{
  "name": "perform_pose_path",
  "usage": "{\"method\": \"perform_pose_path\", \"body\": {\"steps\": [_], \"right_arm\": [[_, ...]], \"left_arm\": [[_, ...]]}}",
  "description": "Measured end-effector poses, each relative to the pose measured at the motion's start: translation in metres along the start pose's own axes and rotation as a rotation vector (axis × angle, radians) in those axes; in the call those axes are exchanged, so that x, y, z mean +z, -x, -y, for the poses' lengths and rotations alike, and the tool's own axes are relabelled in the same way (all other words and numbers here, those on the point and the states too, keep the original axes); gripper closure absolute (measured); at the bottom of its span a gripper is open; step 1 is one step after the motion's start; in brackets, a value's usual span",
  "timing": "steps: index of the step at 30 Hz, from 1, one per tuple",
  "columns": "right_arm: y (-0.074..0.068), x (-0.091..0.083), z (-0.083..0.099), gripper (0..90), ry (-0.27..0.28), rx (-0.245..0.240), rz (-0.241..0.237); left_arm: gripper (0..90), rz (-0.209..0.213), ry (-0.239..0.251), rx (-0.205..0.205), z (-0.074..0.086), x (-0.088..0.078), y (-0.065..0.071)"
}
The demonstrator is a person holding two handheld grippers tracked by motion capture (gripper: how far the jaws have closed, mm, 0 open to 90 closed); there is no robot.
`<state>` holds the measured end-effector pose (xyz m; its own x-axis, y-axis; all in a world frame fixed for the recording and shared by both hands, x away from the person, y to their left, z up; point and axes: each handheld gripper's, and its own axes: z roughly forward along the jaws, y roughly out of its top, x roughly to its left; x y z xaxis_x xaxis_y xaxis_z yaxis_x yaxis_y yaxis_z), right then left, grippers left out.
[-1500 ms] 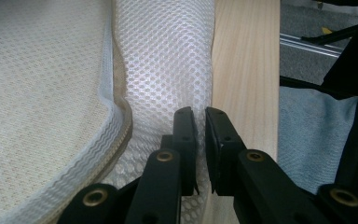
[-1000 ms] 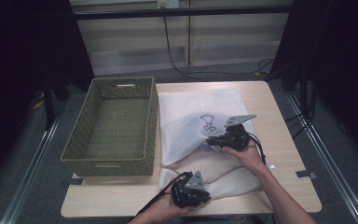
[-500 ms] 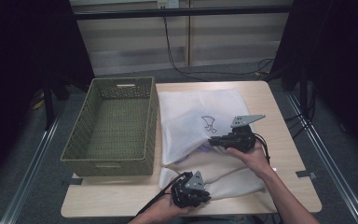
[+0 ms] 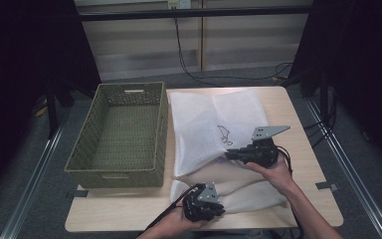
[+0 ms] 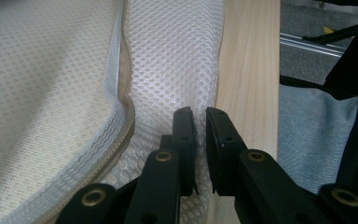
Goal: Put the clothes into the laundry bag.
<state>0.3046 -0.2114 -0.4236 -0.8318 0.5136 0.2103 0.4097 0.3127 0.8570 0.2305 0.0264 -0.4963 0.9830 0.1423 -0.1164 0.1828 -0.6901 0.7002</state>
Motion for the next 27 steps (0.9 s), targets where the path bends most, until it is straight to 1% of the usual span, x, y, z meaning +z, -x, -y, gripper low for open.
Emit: {"method": "perform_pose_path", "body": {"steps": [2,3,5,6,10,12,14,16,20,21,22,24,25,26,27], "right_arm": [[-0.002,0.000,0.003,86.8,-0.009,0.002,-0.004],[-0.003,0.001,0.004,86.7,-0.012,0.000,-0.007],[-0.004,0.001,0.008,86.4,-0.018,0.004,-0.013],[-0.004,0.002,0.010,86.4,-0.020,0.004,-0.014],[-0.006,0.003,0.016,85.8,-0.036,0.009,-0.020],[-0.006,0.005,0.019,85.4,-0.051,0.012,-0.023],[-0.006,0.008,0.021,85.3,-0.067,0.009,-0.017],[-0.005,0.011,0.024,85.4,-0.081,0.016,-0.023],[-0.005,0.016,0.029,84.9,-0.114,0.017,-0.031],[-0.005,0.017,0.030,84.6,-0.116,0.017,-0.034],[-0.005,0.018,0.031,84.6,-0.124,0.016,-0.035],[-0.005,0.020,0.034,84.7,-0.140,0.018,-0.039],[-0.005,0.021,0.035,85.0,-0.148,0.016,-0.042],[-0.005,0.022,0.036,85.5,-0.159,0.016,-0.041],[-0.005,0.022,0.037,86.0,-0.162,0.021,-0.040]], "left_arm": [[82.6,-0.001,0.000,0.000,0.000,0.000,0.000],[82.6,-0.005,-0.008,0.002,0.000,0.000,0.000],[82.5,-0.001,0.004,0.000,0.000,0.000,0.000],[82.6,-0.004,-0.007,0.002,0.000,0.000,0.000],[82.6,-0.002,-0.003,0.001,0.000,0.000,0.000],[82.5,-0.001,-0.002,0.002,0.000,0.000,0.000],[82.2,-0.005,0.002,0.002,0.000,0.000,0.000],[82.2,-0.009,-0.003,0.003,0.000,0.000,0.001],[82.2,-0.006,-0.002,0.004,0.000,0.000,0.000],[81.8,-0.003,0.010,0.001,0.001,0.001,0.000],[81.2,-0.007,-0.029,0.014,-0.001,-0.002,0.000],[81.2,-0.005,-0.020,0.012,-0.001,-0.001,0.000],[81.2,-0.010,-0.029,0.014,-0.001,-0.002,0.000],[81.1,-0.006,0.002,0.006,0.000,0.000,0.001],[81.2,-0.007,0.005,0.004,0.001,0.000,0.001]]}}
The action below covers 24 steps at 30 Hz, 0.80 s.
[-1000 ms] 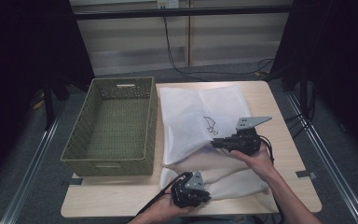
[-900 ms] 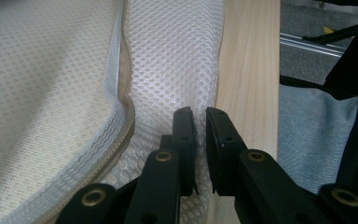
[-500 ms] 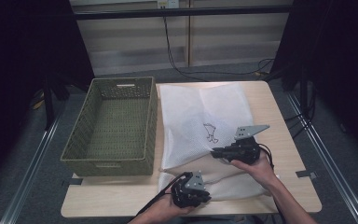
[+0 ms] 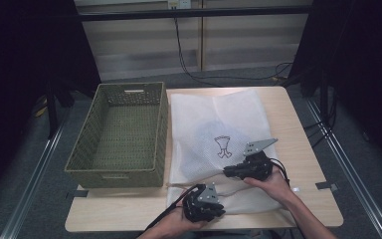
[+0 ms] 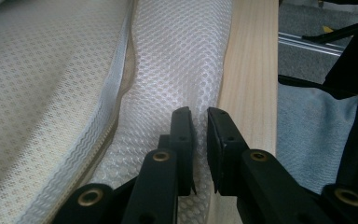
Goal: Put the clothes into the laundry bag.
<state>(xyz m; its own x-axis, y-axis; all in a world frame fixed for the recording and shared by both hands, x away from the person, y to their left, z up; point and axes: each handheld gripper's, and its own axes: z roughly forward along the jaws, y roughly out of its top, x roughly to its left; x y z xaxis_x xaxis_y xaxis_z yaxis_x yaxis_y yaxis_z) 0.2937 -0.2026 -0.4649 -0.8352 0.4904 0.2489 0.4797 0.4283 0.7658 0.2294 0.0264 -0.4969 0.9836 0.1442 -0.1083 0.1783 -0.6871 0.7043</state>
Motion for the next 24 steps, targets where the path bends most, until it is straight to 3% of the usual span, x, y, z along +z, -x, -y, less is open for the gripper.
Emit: {"method": "perform_pose_path", "body": {"steps": [4,5,7,10,17,21,24], "right_arm": [[0.000,0.001,0.003,85.6,-0.012,0.003,-0.007],[0.000,0.001,0.004,85.2,-0.013,0.000,-0.008],[-0.001,0.002,0.005,85.0,-0.020,0.004,-0.007],[0.000,0.003,0.009,82.3,-0.033,0.005,-0.008],[-0.001,0.008,0.016,84.9,-0.061,0.015,-0.012],[-0.001,0.010,0.020,86.0,-0.079,0.023,-0.023],[-0.001,0.011,0.022,86.6,-0.085,0.020,-0.028]], "left_arm": [[81.2,-0.001,-0.001,0.000,0.000,0.000,0.000],[81.2,0.003,-0.032,0.012,-0.001,-0.002,-0.001],[81.3,0.008,-0.001,-0.002,0.000,0.000,-0.001],[81.3,0.004,-0.027,0.000,-0.001,-0.002,-0.001],[81.4,0.009,-0.008,-0.011,-0.001,-0.001,-0.001],[80.6,0.001,-0.026,-0.004,-0.002,-0.001,-0.002],[78.9,0.013,0.002,-0.013,-0.001,0.001,-0.002]]}}
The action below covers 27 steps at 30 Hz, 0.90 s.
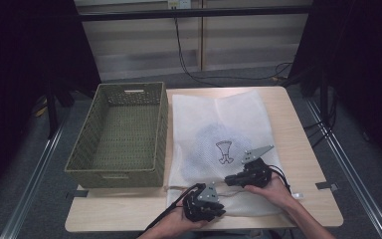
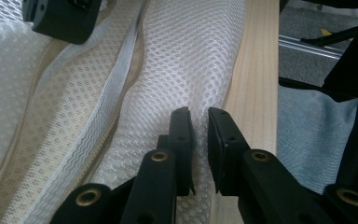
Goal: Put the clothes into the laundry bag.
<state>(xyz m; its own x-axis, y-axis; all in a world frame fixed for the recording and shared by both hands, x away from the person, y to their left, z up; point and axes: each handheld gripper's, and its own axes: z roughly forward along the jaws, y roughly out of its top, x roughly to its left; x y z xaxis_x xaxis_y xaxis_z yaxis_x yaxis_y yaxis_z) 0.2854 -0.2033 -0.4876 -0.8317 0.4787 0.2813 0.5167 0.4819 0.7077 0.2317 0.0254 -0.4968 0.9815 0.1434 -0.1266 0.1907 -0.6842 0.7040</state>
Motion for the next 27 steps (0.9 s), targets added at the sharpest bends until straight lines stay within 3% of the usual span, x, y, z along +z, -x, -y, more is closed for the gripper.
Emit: {"method": "perform_pose_path", "body": {"steps": [8,14,15,17,20,24,27], "right_arm": [[0.001,0.007,0.006,84.4,-0.026,0.016,-0.008],[0.002,0.010,0.007,84.0,-0.035,0.019,0.028],[0.002,0.010,0.007,84.0,-0.035,0.024,0.039],[0.003,0.012,0.007,84.1,-0.037,0.031,0.050],[0.004,0.013,0.007,83.5,-0.027,0.038,0.073],[0.005,0.014,0.006,82.3,-0.016,0.043,0.102],[0.006,0.013,0.006,79.1,-0.001,0.062,0.089]], "left_arm": [[75.3,-0.011,0.011,-0.044,-0.003,0.003,-0.006],[73.9,-0.010,0.024,-0.063,-0.005,0.006,-0.014],[73.6,-0.008,0.006,-0.066,-0.006,0.004,-0.014],[73.1,-0.029,0.010,-0.050,-0.005,0.005,-0.015],[71.9,-0.067,0.017,-0.060,-0.006,0.005,-0.016],[67.1,-0.067,0.038,-0.075,-0.005,0.006,-0.017],[62.9,-0.069,0.020,-0.069,-0.006,0.005,-0.016]]}}
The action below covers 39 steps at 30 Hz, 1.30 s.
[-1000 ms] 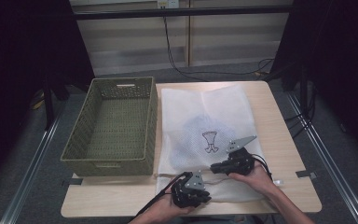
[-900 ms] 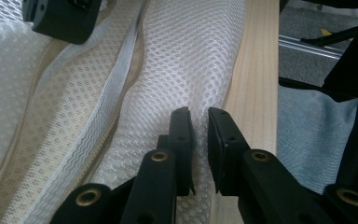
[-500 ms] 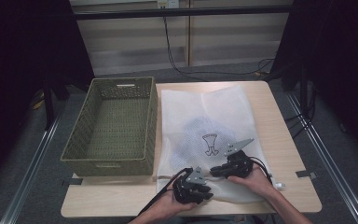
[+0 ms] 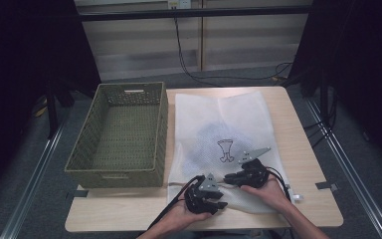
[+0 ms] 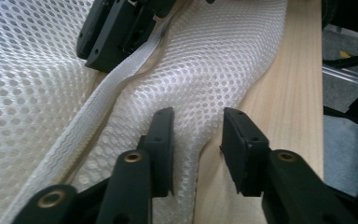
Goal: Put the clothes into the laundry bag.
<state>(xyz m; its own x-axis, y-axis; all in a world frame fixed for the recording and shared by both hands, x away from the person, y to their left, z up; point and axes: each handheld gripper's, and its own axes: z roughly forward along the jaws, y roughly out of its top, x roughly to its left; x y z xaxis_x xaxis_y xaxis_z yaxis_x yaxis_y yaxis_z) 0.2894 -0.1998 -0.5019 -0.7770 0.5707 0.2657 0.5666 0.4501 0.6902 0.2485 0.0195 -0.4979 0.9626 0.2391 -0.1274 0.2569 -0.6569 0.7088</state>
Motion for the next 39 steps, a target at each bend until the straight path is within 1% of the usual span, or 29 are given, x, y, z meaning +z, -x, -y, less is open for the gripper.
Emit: {"method": "perform_pose_path", "body": {"steps": [1,2,3,5,7,8,9,10,11,13,14,15,16,17,18,19,20,21,23,24,25,26,28,29,31,33,35,36,39], "right_arm": [[0.001,-0.001,0.000,78.2,0.007,0.011,-0.009],[0.002,-0.002,0.000,77.4,0.019,0.011,-0.018],[0.002,-0.005,0.000,76.2,0.031,0.015,-0.025],[0.002,-0.010,-0.001,73.6,0.058,0.027,-0.048],[0.001,-0.016,-0.002,70.9,0.087,0.028,-0.060],[0.001,-0.019,-0.002,69.2,0.097,0.029,-0.063],[0.000,-0.022,-0.002,66.9,0.107,0.028,-0.060],[0.000,-0.025,-0.002,64.7,0.119,0.028,-0.051],[0.000,-0.028,-0.002,64.0,0.122,0.029,-0.044],[-0.001,-0.033,-0.002,61.0,0.138,0.024,-0.034],[-0.002,-0.037,-0.002,60.1,0.149,0.023,-0.031],[-0.002,-0.041,-0.002,59.1,0.165,0.023,-0.029],[-0.003,-0.043,-0.002,57.3,0.172,0.025,-0.030],[-0.004,-0.046,-0.002,56.5,0.177,0.030,-0.029],[-0.005,-0.049,-0.002,55.8,0.185,0.028,-0.030],[-0.006,-0.051,-0.001,54.0,0.192,0.029,-0.024],[-0.007,-0.054,0.001,52.3,0.200,0.033,-0.018],[-0.008,-0.057,0.003,51.8,0.212,0.036,-0.011],[-0.010,-0.062,0.006,50.0,0.224,0.039,0.001],[-0.011,-0.066,0.008,50.0,0.232,0.045,0.000],[-0.012,-0.069,0.010,49.9,0.240,0.048,-0.003],[-0.013,-0.072,0.012,49.5,0.245,0.047,0.005],[-0.014,-0.079,0.017,49.5,0.265,0.062,0.016],[-0.014,-0.083,0.020,49.5,0.269,0.062,0.024],[-0.015,-0.090,0.024,49.5,0.283,0.080,0.041],[-0.016,-0.096,0.029,49.5,0.293,0.085,0.062],[-0.018,-0.102,0.034,48.7,0.299,0.089,0.078],[-0.019,-0.106,0.036,48.3,0.303,0.088,0.089],[-0.023,-0.117,0.043,48.2,0.319,0.090,0.117]], "left_arm": [[62.9,-0.004,0.005,-0.009,0.000,0.000,0.001],[62.7,-0.004,-0.001,0.002,0.000,0.000,0.001],[61.4,0.007,0.011,-0.008,0.000,0.000,0.002],[59.3,0.006,-0.004,-0.024,-0.001,-0.004,0.002],[57.5,0.007,0.019,-0.031,-0.002,-0.007,0.002],[56.4,0.008,0.036,-0.044,-0.003,-0.008,0.002],[56.8,0.007,0.044,-0.037,-0.004,-0.008,0.003],[58.2,0.002,0.028,-0.015,-0.005,-0.011,0.003],[57.9,-0.005,0.034,-0.019,-0.006,-0.012,0.004],[54.0,-0.017,0.059,-0.033,-0.008,-0.017,0.004],[53.9,-0.015,0.073,-0.038,-0.008,-0.020,0.004],[53.5,-0.022,0.074,-0.034,-0.009,-0.023,0.003],[51.9,-0.032,0.088,-0.045,-0.009,-0.026,0.003],[50.6,-0.040,0.098,-0.044,-0.009,-0.030,0.002],[51.4,-0.049,0.105,-0.044,-0.008,-0.033,0.001],[50.7,-0.063,0.118,-0.051,-0.007,-0.037,0.001],[48.3,-0.068,0.127,-0.066,-0.005,-0.041,0.000],[46.7,-0.069,0.125,-0.072,-0.003,-0.044,-0.001],[44.1,-0.080,0.121,-0.075,0.000,-0.050,-0.001],[43.7,-0.085,0.123,-0.070,0.002,-0.054,-0.002],[42.7,-0.093,0.127,-0.077,0.003,-0.058,-0.002],[41.3,-0.100,0.129,-0.084,0.005,-0.062,-0.002],[39.5,-0.113,0.135,-0.093,0.009,-0.070,-0.002],[37.4,-0.128,0.130,-0.097,0.011,-0.074,-0.002],[35.2,-0.144,0.139,-0.101,0.017,-0.082,-0.001],[32.5,-0.165,0.142,-0.118,0.023,-0.091,0.000],[31.8,-0.194,0.150,-0.127,0.027,-0.100,0.000],[31.7,-0.196,0.162,-0.138,0.029,-0.105,-0.001],[31.7,-0.223,0.188,-0.165,0.038,-0.122,0.000]]}}
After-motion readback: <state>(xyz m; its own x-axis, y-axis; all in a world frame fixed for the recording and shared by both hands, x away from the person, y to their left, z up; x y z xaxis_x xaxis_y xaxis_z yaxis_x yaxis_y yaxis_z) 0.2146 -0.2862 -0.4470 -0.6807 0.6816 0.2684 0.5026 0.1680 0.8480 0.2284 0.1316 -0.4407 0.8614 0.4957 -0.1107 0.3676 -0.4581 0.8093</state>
